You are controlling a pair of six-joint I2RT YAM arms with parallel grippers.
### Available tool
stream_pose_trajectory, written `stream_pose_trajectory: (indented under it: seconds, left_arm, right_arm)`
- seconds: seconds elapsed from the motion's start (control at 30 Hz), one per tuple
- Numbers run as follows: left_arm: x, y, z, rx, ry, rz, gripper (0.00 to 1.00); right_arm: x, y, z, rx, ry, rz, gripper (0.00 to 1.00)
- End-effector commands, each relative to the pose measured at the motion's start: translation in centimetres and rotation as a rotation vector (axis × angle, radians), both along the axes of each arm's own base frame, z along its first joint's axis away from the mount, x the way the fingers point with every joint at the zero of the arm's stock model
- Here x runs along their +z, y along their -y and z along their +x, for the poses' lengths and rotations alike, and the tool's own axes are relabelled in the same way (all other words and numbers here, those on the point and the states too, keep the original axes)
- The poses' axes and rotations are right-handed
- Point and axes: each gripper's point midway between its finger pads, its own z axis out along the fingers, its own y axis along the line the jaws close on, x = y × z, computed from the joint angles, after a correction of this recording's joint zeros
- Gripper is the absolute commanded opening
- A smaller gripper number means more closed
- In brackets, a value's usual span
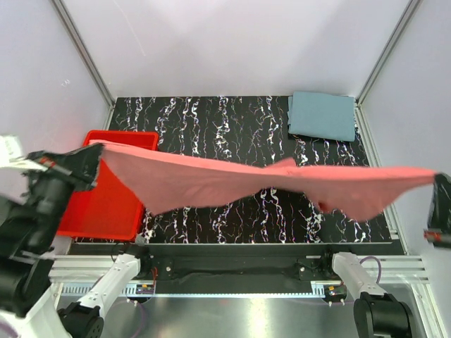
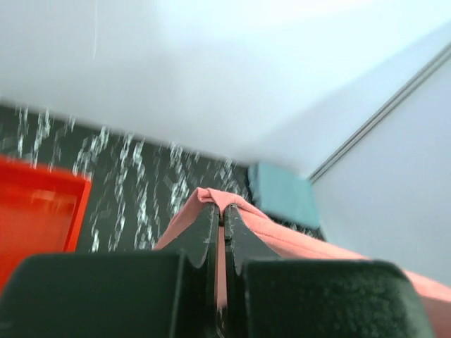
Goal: Fold and stack the t-shirts
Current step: Flatten the tshirt out
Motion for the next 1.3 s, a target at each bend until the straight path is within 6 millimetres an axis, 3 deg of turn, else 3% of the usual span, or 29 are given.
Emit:
stream_pose_trajectory:
  seconds: [0.0, 0.07, 0.17, 0.23, 0.37, 0.5, 0.63, 0.77, 0.9, 1.0, 1.1, 1.27]
  left_arm:
    - [5.7, -0.6, -3.8, -0.007, 0.226, 0.03, 0.0]
    - [8.4, -1.3, -5.8, 0.009, 0.316, 0.025, 0.0]
    - [11.1, -2.0, -7.6, 0.032, 0.409, 0.019, 0.0]
    - [12.3, -1.9, -7.4, 0.031, 0.435, 0.006, 0.0]
    - [14.6, -1.7, -7.1, 0.018, 0.494, -0.043, 0.0]
    - [16.5, -1.7, -6.4, 0.025, 0.548, -0.061, 0.0]
    - [17.0, -0.5, -3.3, -0.01, 0.53, -0.06, 0.0]
    - [15.4, 1.1, 2.0, -0.035, 0.425, -0.048, 0.0]
    - [14.4, 1.7, 5.9, -0.022, 0.364, -0.023, 0.0]
    - [13.8, 1.8, 8.2, 0.002, 0.345, -0.006, 0.0]
    - [14.8, 2.0, 9.6, 0.012, 0.407, -0.007, 0.0]
    - [16.0, 1.0, 9.7, 0.069, 0.482, -0.017, 0.0]
  right_arm:
    - [0.9, -0.2, -1.8, 0.015, 0.058, -0.001, 0.0]
    - [2.2, -0.3, -3.3, 0.036, 0.129, 0.031, 0.0]
    - [3.9, 0.0, -4.0, 0.073, 0.203, 0.093, 0.0]
    - [5.0, 0.2, -3.9, 0.108, 0.236, 0.125, 0.0]
    - [8.9, 0.5, -3.9, 0.17, 0.366, 0.183, 0.0]
    - [11.6, 1.6, -2.3, 0.137, 0.451, 0.185, 0.0]
    - [13.4, 1.8, 0.7, 0.08, 0.502, 0.099, 0.0]
    - [14.7, 1.5, 4.7, 0.029, 0.55, 0.015, 0.0]
    - [15.6, 2.0, 7.6, -0.052, 0.597, -0.039, 0.0]
    - [16.3, 2.1, 8.6, -0.104, 0.631, -0.1, 0.0]
    - [16.6, 2.2, 8.9, -0.134, 0.658, -0.139, 0.0]
    - [17.2, 2.1, 7.5, -0.141, 0.711, -0.156, 0.0]
